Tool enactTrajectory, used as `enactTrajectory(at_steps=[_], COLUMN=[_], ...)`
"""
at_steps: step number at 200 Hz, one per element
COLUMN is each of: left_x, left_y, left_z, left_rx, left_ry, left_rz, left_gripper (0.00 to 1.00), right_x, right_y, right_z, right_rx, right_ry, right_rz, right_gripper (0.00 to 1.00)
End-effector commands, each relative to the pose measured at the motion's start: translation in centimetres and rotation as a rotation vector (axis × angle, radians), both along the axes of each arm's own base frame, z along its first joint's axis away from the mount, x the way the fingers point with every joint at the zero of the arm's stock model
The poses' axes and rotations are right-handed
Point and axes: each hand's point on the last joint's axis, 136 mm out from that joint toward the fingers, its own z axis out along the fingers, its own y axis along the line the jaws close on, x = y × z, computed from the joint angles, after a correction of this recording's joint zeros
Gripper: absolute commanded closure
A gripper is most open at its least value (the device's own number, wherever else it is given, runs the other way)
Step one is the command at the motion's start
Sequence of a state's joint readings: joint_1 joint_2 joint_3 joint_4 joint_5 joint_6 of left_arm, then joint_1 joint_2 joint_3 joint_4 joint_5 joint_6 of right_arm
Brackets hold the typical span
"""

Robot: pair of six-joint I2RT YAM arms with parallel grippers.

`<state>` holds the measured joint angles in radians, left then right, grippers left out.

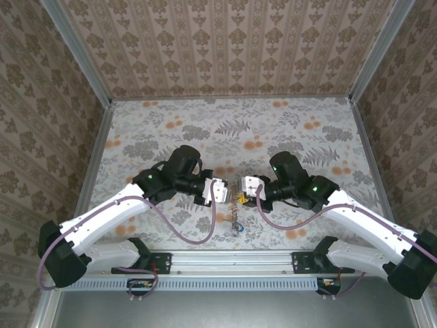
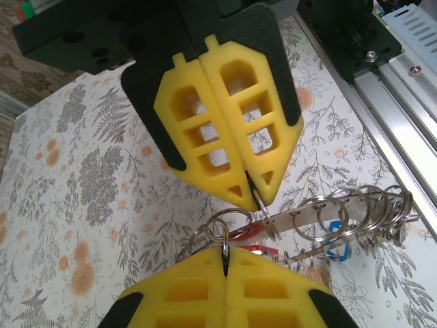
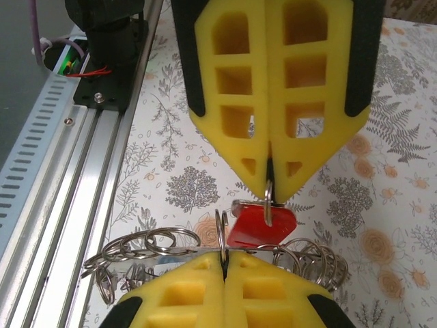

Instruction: Put the keys on the keyring

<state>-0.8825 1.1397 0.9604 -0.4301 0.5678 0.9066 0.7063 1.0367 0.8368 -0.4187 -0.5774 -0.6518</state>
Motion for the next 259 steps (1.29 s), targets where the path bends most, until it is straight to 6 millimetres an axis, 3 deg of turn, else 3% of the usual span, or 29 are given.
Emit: enactTrajectory(at_steps=[1,137,259], left_x=[-0.9,-1.4,-1.6], left_y=[-0.2,0.2,0.2], left_z=[0.6,-1.2,-1.2], left_rx=[-0.018,0.023,0.011], left_ry=[-0.001,0.005,-0.021], left_rz=[-0.055,-0.072,-0.08], left_gripper=[1.0,1.0,1.0], right_x=[0.4,1.1,2.7], right_y=[0.5,1.1,0.5], right_z=[1.3,1.8,2.3], right_rx=[0.021,0.051,0.1], right_ry=[-0.024,-0.008,0.072], right_rz=[-0.004,-0.026,-0.114], right_gripper=[1.0,1.0,1.0])
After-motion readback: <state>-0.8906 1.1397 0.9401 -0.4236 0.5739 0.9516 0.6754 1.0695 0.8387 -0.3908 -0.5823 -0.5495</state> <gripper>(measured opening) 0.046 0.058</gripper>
